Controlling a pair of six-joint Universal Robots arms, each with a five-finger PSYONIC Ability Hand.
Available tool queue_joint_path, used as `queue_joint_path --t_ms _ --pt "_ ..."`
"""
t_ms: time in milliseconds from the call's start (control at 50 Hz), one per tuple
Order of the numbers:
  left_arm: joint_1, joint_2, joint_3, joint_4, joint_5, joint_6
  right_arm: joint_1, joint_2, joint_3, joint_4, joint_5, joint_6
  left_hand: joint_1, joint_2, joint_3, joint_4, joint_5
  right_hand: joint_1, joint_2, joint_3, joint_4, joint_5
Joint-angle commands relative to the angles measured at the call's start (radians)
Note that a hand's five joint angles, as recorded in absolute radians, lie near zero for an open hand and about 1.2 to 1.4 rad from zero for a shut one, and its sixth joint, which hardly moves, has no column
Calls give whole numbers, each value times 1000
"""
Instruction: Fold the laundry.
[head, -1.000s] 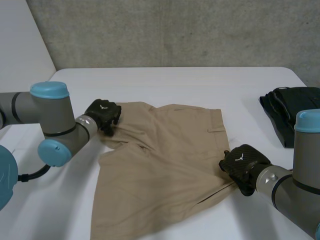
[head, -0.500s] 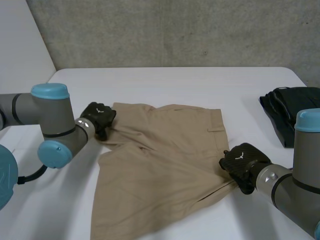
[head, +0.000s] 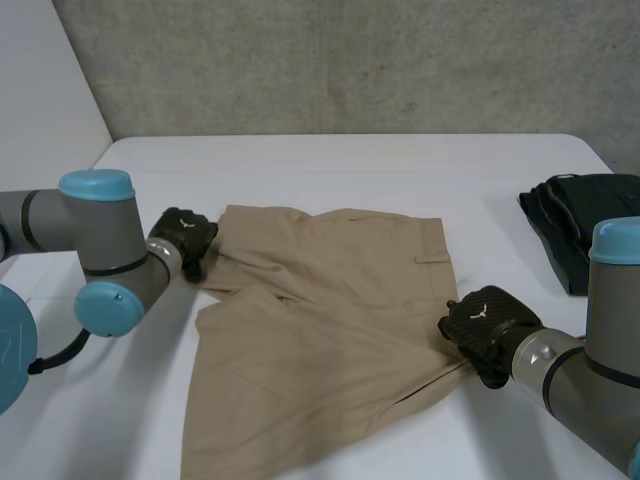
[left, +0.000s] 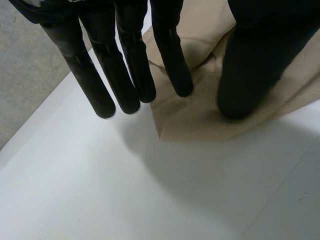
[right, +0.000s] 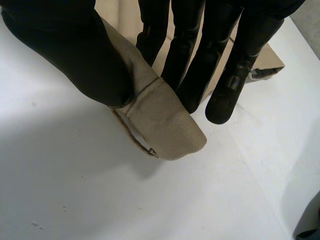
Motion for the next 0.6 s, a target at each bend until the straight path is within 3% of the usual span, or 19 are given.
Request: queue_joint_path --t_ms 20,400,440,460,500,600 --pt "8 13 -6 -5 -9 0 -1 0 -2 -1 0 0 461 471 470 482 498 424 228 209 208 228" --pt "80 120 -165 6 -25 -31 -4 2 -8 -2 2 0 461 471 470 482 498 424 228 209 208 228" --pt "80 122 -167 10 -19 -45 -4 2 -6 -2 2 0 289 299 299 310 326 424 228 209 208 228" --pt "80 127 -167 16 -15 -71 -2 2 -6 -2 2 -2 -104 -94 -95 -83 -67 424 228 209 208 228" --pt "80 133 -167 24 -2 -97 -2 2 -6 -2 2 0 -336 -326 -327 -315 -299 424 228 209 208 228" --pt "80 150 -161 40 99 -178 -1 2 -3 -2 2 0 -411 -401 -401 -390 -374 424 228 209 208 228"
